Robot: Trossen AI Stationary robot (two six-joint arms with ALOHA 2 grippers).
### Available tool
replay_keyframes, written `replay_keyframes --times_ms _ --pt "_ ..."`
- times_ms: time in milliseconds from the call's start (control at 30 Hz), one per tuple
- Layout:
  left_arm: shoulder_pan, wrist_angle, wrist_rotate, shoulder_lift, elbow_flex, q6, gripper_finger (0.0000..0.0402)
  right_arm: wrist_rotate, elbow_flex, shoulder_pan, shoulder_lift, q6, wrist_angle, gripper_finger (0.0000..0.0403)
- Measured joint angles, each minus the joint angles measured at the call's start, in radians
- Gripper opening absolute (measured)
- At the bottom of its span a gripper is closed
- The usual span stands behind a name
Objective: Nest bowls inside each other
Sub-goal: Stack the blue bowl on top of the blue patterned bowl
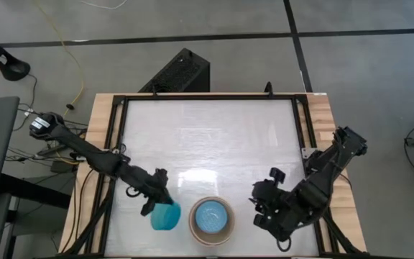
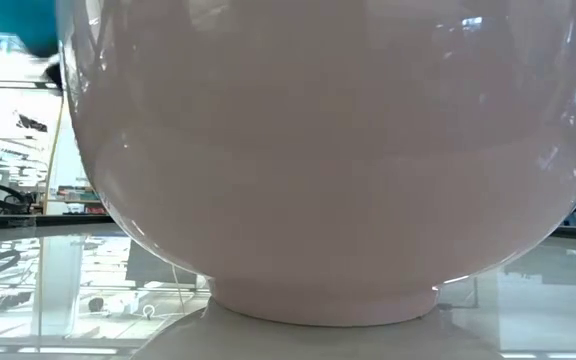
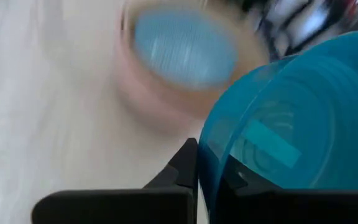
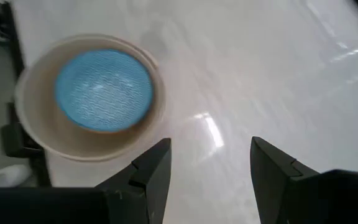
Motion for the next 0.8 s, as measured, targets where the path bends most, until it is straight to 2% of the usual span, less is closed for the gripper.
replay_keyframes --times_ms 200,300,433,667,800 --pt "0.048 0.206 -0.082 -0.01 0.0 -0.038 0.0 0.067 0.0 0.05 0.0 0.176 -0.159 0.0184" --pt "0.068 0.266 -0.102 0.037 0.001 -0.083 0.0 0.085 0.0 0.072 0.0 0.252 -0.222 0.0184" --pt "0.075 0.349 -0.106 0.142 0.022 -0.138 0.0 0.091 -0.004 0.089 -0.001 0.27 -0.223 0.0185" --pt "0.088 0.311 -0.021 0.379 0.217 -0.13 0.0 0.102 -0.004 0.096 -0.001 0.278 -0.224 0.0185" --pt "0.123 0.117 0.007 0.485 0.375 -0.072 0.0 0.101 -0.004 0.102 -0.001 0.28 -0.224 0.0185"
